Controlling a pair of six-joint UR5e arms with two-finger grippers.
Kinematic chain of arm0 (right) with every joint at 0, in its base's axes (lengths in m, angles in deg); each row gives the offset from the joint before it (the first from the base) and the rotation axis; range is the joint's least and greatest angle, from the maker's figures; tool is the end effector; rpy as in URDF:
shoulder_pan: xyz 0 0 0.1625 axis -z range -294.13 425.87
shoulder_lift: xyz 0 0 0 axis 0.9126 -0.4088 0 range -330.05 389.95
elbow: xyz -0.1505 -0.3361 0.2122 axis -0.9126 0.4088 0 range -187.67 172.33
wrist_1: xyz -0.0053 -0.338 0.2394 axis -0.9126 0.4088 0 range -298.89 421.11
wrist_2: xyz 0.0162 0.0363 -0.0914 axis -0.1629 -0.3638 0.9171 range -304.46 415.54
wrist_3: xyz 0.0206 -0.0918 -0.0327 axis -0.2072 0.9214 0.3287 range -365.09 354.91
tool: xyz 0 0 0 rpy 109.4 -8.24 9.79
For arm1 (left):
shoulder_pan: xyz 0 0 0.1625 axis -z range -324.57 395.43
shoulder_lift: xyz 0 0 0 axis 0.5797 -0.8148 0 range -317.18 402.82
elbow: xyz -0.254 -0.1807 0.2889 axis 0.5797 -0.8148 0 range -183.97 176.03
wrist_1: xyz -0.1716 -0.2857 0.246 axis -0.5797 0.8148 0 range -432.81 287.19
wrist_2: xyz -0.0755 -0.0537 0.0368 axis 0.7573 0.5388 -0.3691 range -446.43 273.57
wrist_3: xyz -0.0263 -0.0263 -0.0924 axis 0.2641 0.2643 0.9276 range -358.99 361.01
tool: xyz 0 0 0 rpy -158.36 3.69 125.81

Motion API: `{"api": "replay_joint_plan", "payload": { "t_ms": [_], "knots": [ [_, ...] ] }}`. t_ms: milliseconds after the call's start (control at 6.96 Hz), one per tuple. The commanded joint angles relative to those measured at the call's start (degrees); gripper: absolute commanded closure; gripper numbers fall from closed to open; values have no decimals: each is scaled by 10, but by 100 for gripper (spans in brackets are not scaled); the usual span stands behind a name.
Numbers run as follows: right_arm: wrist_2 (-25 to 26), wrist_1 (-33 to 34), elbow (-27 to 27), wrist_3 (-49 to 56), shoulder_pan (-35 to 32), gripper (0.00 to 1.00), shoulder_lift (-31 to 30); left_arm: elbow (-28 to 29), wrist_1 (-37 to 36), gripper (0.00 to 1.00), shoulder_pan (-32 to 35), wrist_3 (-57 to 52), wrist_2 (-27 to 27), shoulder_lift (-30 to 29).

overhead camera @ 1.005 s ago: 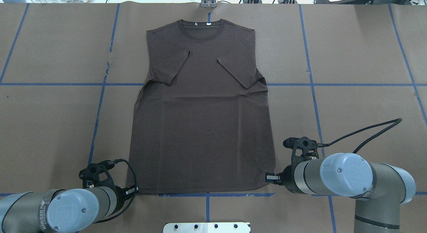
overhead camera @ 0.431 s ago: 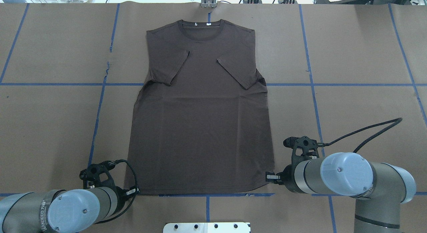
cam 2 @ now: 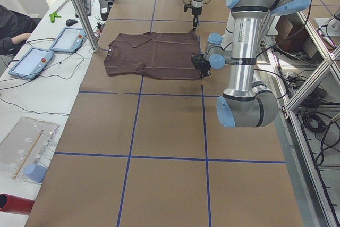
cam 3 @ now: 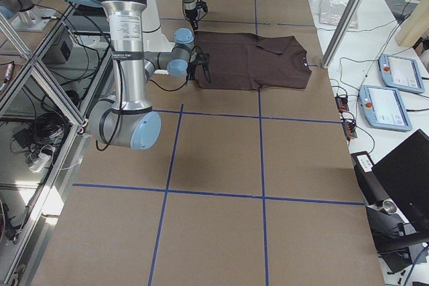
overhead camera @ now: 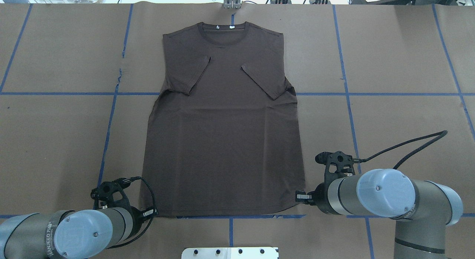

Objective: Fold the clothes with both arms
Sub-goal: 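Lower both grippers and grasp the two hem corners, then lift the hem with both grippers and fold it toward the collar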

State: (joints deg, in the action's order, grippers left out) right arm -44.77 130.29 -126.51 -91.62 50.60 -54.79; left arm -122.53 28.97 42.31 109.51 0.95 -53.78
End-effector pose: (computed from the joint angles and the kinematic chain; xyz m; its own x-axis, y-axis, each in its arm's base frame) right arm -0.4530 -0.2434 0.3406 0.5606 0.0913 0.8230 -0.0840 0.9950 -0.0532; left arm 0.4901 -0.1980 0.3540 0.5943 -0.3910 -0.7028 0.3600 0.9108 -0.2023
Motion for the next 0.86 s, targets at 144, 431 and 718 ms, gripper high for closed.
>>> {"api": "replay_joint_plan", "payload": {
  "t_ms": [144,431,718],
  "knots": [
    [-94,0,-13,14,-50,100,-3,-80,-30,100,7,-29,6,7],
    [-168,3,-66,17,-71,100,-18,-183,-126,100,-2,-72,44,2],
    [-225,3,-128,17,-64,100,-54,-264,-162,100,-45,-93,80,1]
  ]
}}
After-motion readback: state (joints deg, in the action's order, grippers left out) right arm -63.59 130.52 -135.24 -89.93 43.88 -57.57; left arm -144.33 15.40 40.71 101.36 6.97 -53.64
